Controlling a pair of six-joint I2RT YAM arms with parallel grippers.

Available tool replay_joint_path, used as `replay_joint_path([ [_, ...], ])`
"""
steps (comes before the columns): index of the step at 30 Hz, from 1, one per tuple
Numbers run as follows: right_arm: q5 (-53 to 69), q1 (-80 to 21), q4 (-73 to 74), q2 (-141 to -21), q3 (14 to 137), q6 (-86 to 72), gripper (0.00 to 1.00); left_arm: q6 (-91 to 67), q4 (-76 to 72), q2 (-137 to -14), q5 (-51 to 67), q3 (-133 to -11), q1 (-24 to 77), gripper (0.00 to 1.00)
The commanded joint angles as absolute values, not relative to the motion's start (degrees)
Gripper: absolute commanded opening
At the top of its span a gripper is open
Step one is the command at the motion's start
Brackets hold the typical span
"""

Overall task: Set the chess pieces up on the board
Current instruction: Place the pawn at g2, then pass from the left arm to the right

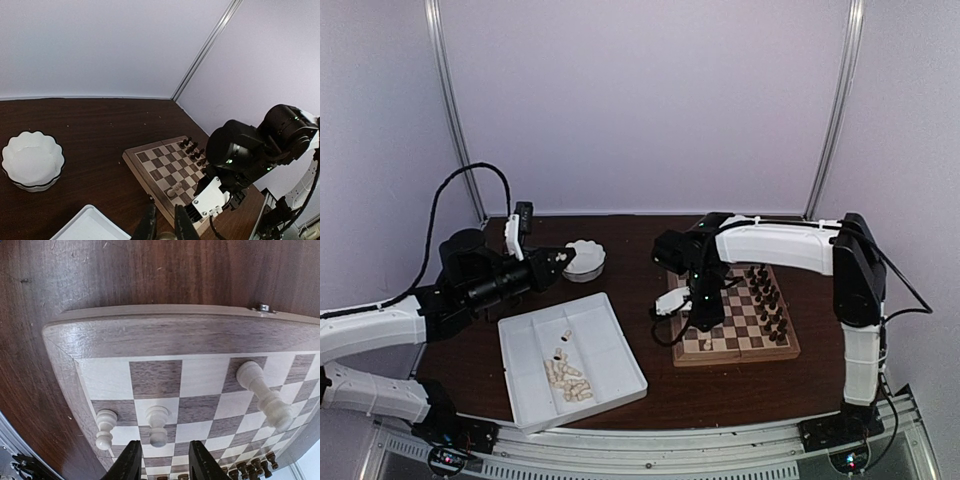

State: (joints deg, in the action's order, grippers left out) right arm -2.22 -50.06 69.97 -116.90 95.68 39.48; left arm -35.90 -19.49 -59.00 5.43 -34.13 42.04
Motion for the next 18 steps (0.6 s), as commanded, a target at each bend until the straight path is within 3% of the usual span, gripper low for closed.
replay_joint_path([
  [1,-0.6,-50.23,73.9,-110.31,100.45,37.99,0.38,-37.13,-24.31,-61.65,8.48,-36.12,41.79,0.13],
  [5,11.57,-49.27,71.49,-103.53,103.47,34.39,0.42,-38.14,-28.9,-64.78,9.52,-37.11,42.37,0.13],
  [10,27.7,-46.6,58.26,-96.03,101.71,26.26,0.5,-39.88,-38.65,-69.97,12.92,-38.84,44.42,0.14],
  [18,38.9,-45.62,47.65,-98.0,104.24,12.9,0.54,-40.42,-43.95,-75.57,16.93,-44.3,48.36,0.15],
])
